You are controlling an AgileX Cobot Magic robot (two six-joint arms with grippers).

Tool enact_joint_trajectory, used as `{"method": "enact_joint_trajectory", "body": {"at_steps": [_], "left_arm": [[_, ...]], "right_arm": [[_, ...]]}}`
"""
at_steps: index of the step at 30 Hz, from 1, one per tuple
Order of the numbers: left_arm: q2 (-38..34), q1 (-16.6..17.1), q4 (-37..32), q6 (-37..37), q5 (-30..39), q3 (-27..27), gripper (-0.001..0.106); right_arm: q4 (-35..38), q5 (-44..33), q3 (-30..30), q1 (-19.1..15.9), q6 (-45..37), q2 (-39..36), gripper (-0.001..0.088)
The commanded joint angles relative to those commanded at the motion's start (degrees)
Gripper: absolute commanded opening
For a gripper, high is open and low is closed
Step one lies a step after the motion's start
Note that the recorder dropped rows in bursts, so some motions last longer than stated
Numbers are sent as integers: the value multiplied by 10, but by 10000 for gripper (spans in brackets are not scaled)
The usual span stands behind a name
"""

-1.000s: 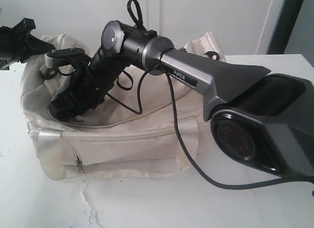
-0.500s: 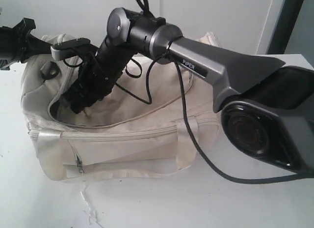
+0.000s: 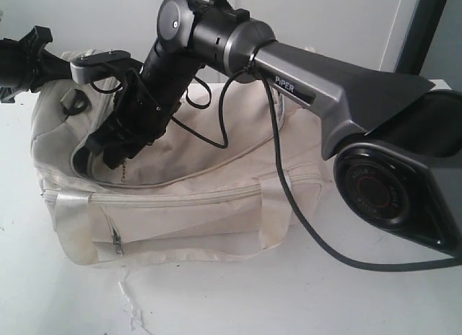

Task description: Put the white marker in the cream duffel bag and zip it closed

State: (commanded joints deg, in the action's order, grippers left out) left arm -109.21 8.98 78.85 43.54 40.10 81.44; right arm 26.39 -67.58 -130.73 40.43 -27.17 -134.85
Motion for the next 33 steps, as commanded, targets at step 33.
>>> {"method": "enact_joint_trajectory", "body": {"at_steps": [33], "left_arm": [[0, 0, 31, -2, -9, 0, 3]], "right_arm": [[8, -24, 0, 35, 4, 23, 0]]}}
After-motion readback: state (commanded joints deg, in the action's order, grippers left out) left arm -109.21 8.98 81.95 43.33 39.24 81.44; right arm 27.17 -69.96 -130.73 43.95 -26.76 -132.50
